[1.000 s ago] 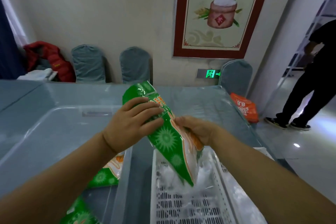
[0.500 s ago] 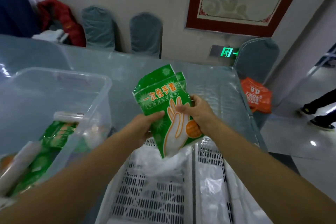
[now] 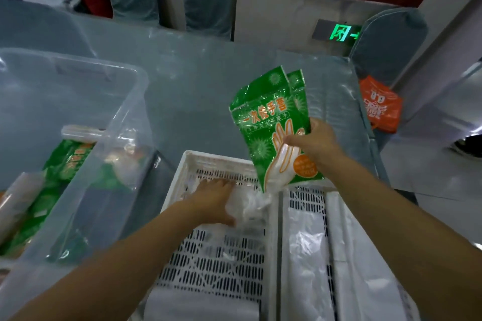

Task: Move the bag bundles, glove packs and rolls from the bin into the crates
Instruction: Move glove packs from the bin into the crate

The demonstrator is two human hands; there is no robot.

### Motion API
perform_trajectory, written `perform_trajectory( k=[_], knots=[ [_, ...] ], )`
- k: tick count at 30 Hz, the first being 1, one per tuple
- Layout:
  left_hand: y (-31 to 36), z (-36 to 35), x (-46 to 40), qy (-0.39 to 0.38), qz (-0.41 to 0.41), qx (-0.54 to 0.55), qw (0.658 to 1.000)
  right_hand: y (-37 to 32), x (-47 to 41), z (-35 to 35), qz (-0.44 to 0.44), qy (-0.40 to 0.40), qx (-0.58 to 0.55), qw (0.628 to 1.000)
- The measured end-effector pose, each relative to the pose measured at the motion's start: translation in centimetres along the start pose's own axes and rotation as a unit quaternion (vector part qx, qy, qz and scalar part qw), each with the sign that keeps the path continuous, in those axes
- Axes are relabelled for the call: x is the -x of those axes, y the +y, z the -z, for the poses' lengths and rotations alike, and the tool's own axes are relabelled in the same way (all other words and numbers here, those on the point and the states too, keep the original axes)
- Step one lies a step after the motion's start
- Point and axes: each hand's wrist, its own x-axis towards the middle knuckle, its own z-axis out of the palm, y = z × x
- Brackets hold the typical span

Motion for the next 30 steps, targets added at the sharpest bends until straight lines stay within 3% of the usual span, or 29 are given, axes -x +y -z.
perform_trajectory(
  k=[2,6,12,18,23,28,30],
  knots=[
    [-0.3,-1.3,0.0,0.02,-0.018,-0.074,0.997,0.5,-0.1,0.2,-0.004,0.01,-0.013,1.0],
    [-0.2,-2.0,0.9,0.122,-0.046,-0.086,0.988,0.7,-0.2,-0.4,0.002,-0.012,-0.012,1.0],
    [-0.7,-3.0,4.3,0.076,-0.078,-0.063,0.992,-0.9,-0.4,-3.4,0.102,-0.099,0.062,0.988],
    [-1.0,-3.7,7.3,-0.007,-0.059,-0.053,0.997,-0.7,-0.8,-7.9,0.144,-0.28,0.245,0.917],
    [-1.2,-3.5,8.5,-0.029,-0.047,-0.005,0.998,0.6,-1.4,-10.4,0.122,-0.341,0.32,0.875],
    [-1.0,-2.4,7.4,0.046,-0.026,0.035,0.998,0.6,-2.3,-12.3,0.082,-0.387,0.342,0.853],
    [-0.8,-2.4,6.7,0.054,-0.008,0.027,0.998,0.4,-2.6,-13.0,0.094,-0.378,0.402,0.829]
  ],
)
